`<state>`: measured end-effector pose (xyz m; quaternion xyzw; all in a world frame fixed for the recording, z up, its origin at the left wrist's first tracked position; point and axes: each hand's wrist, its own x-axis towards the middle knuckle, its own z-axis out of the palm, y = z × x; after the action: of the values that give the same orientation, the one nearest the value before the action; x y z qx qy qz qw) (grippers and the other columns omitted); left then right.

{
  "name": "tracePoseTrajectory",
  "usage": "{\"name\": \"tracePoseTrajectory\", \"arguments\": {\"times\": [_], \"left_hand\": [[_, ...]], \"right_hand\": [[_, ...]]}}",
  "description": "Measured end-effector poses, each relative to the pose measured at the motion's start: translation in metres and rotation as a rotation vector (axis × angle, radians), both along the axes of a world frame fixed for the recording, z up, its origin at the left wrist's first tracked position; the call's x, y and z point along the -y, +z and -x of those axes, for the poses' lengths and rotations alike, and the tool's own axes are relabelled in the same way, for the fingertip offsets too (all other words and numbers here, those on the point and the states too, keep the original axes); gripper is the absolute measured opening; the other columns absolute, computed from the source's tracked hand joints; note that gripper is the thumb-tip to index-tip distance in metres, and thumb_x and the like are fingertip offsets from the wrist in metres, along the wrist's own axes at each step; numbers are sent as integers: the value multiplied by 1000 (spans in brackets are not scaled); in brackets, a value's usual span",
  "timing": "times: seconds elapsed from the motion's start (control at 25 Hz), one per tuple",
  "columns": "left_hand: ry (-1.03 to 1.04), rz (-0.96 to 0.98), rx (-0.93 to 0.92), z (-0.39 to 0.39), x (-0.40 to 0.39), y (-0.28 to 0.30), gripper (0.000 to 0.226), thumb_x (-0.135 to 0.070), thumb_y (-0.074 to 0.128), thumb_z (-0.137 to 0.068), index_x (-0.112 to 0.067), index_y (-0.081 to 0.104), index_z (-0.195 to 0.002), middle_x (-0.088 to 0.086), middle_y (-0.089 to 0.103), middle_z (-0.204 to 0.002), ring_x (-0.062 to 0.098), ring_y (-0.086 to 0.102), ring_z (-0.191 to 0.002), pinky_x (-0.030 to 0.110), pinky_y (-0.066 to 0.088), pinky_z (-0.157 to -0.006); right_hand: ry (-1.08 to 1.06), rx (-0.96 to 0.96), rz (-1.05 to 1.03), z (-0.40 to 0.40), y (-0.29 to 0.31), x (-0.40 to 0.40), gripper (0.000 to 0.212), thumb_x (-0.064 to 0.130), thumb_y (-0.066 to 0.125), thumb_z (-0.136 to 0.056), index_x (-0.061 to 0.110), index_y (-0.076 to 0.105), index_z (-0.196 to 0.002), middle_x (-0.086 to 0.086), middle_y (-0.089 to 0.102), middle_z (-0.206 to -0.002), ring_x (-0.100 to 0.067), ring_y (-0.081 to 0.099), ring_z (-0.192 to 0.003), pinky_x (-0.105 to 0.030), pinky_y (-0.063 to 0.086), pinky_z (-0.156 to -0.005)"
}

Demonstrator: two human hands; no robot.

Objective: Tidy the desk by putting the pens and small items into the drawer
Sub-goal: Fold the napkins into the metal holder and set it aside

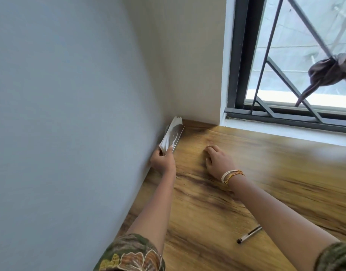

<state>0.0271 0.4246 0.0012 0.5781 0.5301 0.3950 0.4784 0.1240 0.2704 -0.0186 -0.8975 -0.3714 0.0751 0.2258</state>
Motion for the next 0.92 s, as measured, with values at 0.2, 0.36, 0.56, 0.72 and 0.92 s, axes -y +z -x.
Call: {"name": "tracePoseTrajectory", "arguments": {"times": [0.2,0.36,0.56,0.72,0.92], "left_hand": [[8,43,8,6,11,3,49,-16,81,-72,-11,65,-118,4,69,-114,14,65,-98,31,53,-89],[3,42,-22,17,42,7,75,-19,82,-71,-15,47,-138,5,58,-134,20,57,-120,33,46,-102],[-51,-3,-141,38,117,12,83,-26,77,-78,-14,33,-147,7,38,-152,23,38,-138,32,33,-110],[-145,-80,-191,66,198,13,84,-26,76,-79,-9,31,-148,13,38,-151,26,37,-139,33,31,-111],[-276,-176,-219,109,314,18,81,-27,75,-80,-8,32,-147,13,41,-149,27,39,-137,25,32,-109]], "right_hand": [[55,-56,35,4,11,15,45,29,52,-88,16,52,-131,-2,49,-140,-25,51,-123,-36,44,-102],[-7,21,18,23,14,69,43,30,49,-92,18,51,-133,-3,46,-144,-24,45,-132,-38,34,-111],[-110,85,-26,48,21,152,39,27,50,-94,14,55,-130,-5,50,-141,-23,47,-130,-38,33,-111],[-128,83,-28,75,26,223,40,25,51,-92,13,55,-130,-7,51,-140,-25,47,-130,-39,34,-110],[-149,60,3,116,28,322,44,27,52,-91,13,53,-132,-8,51,-140,-25,47,-131,-38,33,-110]]}}
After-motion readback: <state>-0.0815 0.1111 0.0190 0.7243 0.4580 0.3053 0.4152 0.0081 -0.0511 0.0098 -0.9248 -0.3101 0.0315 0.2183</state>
